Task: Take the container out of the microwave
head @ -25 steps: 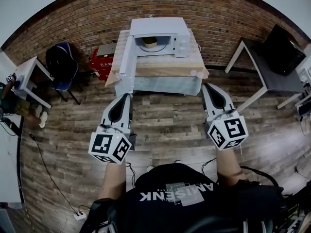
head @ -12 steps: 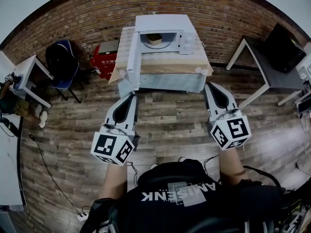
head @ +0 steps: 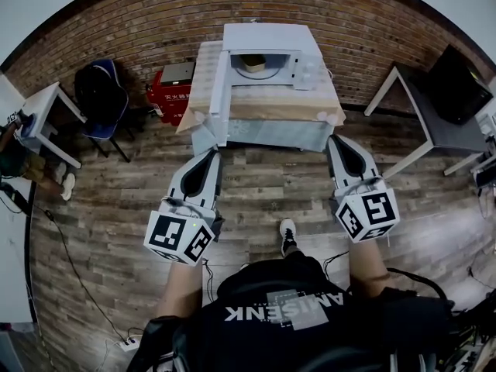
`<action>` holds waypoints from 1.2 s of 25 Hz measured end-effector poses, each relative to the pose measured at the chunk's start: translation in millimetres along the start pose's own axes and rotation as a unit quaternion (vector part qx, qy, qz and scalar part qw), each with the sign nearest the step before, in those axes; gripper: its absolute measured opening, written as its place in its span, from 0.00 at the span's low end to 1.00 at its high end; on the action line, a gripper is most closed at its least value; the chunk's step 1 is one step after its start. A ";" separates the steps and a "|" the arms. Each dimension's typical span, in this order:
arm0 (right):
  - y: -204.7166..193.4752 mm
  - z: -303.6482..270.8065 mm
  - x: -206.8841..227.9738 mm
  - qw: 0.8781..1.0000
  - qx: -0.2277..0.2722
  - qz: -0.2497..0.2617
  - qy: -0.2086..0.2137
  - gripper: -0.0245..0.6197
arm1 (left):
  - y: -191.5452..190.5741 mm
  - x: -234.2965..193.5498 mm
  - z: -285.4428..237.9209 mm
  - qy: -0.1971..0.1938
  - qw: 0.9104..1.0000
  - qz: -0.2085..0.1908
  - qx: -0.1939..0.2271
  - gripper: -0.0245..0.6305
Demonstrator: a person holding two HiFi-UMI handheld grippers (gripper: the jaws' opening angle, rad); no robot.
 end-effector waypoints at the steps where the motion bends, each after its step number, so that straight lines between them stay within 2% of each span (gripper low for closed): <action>1: -2.6 -5.4 2.0 1.000 0.000 0.001 0.005 0.10 | -1.7 -0.4 -3.8 0.001 1.000 -0.004 0.000 0.06; 6: -9.5 -35.5 21.0 0.999 -0.001 0.020 0.027 0.10 | -5.6 0.4 -30.2 0.000 1.000 -0.030 -0.001 0.06; 18: -26.6 -103.2 115.1 0.998 0.020 0.007 0.059 0.10 | -25.8 2.5 -133.2 0.035 0.999 -0.034 -0.013 0.06; 23: -32.6 -128.1 153.3 0.997 0.026 -0.003 0.069 0.10 | -30.3 3.6 -173.7 0.058 0.998 -0.035 -0.018 0.06; 27: -39.8 -141.2 183.5 0.997 0.028 -0.006 0.077 0.10 | -40.6 3.3 -202.3 0.102 0.994 -0.018 -0.031 0.06; 30: -45.1 -149.7 208.5 0.996 0.032 -0.009 0.084 0.10 | -46.2 8.3 -225.5 0.109 0.993 -0.017 -0.032 0.06</action>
Point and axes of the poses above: the fingertips, and each gripper's own axes: z backward along the fingers, x to its right, y out of its top, the point moved 9 cm from there along z, backward along the fingers, and after that the axes turned 4 degrees about x, right-handed, at the moved point
